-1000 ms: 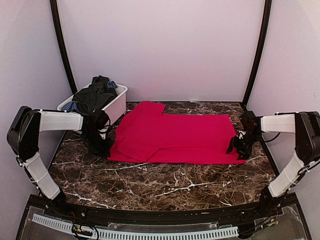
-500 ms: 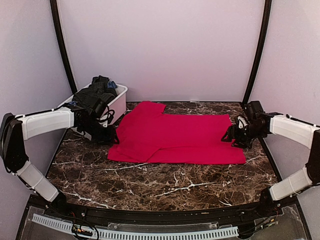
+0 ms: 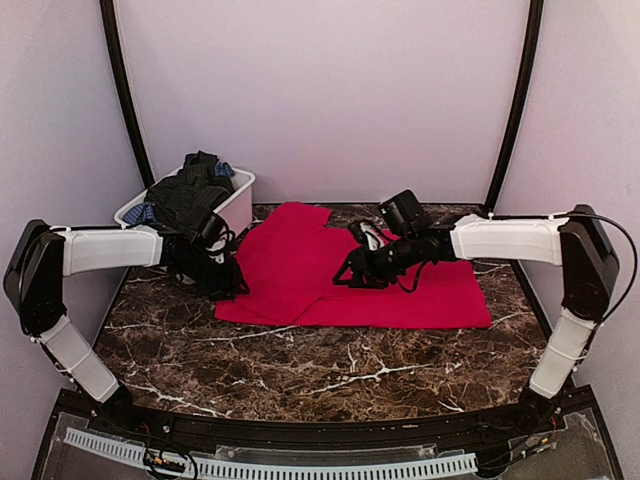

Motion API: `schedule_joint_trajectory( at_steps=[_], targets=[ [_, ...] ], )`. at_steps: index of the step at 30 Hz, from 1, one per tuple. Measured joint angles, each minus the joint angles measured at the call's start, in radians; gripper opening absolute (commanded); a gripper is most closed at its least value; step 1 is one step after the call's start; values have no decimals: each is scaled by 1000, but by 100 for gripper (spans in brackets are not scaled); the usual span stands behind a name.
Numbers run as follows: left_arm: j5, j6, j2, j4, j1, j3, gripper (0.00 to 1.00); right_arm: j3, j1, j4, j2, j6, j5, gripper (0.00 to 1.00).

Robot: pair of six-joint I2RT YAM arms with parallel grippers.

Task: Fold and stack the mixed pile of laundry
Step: Adjust the 1/3-folded T-shirt at the center of the board.

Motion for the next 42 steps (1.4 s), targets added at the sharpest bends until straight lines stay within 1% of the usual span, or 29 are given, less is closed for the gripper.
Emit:
schedule_joint_trajectory(
  at_steps=[5, 9, 15, 24, 27, 30, 31, 33, 35, 37, 39, 42],
  targets=[
    [-17, -10, 8, 3, 52, -2, 37, 218, 153, 32, 212, 28, 16, 44],
    [-21, -9, 11, 3, 77, -2, 37, 314, 223, 33, 338, 48, 18, 42],
    [-16, -9, 26, 7, 80, -2, 38, 364, 257, 0, 423, 74, 42, 42],
    [-7, -9, 61, 26, 83, -2, 38, 381, 260, -14, 466, 112, 76, 41],
    [-5, -9, 68, 26, 84, -2, 38, 391, 260, -20, 485, 116, 86, 39],
    [-5, -8, 73, 28, 84, -2, 37, 407, 260, -31, 510, 120, 98, 32],
    [-5, -8, 74, 29, 84, -2, 37, 410, 259, -35, 514, 123, 99, 27],
    [-5, -8, 75, 29, 84, -2, 37, 412, 259, -39, 515, 130, 105, 20],
    [-5, -8, 79, 32, 84, -2, 36, 412, 259, -42, 515, 137, 113, 10],
    [-5, -6, 85, 32, 84, -2, 36, 412, 257, -42, 515, 143, 116, 3],
    [-5, -4, 95, 32, 84, -2, 35, 412, 255, -40, 515, 149, 120, 0],
    [-5, -2, 113, 32, 84, 4, 31, 410, 254, -40, 515, 156, 121, 0]
  ],
)
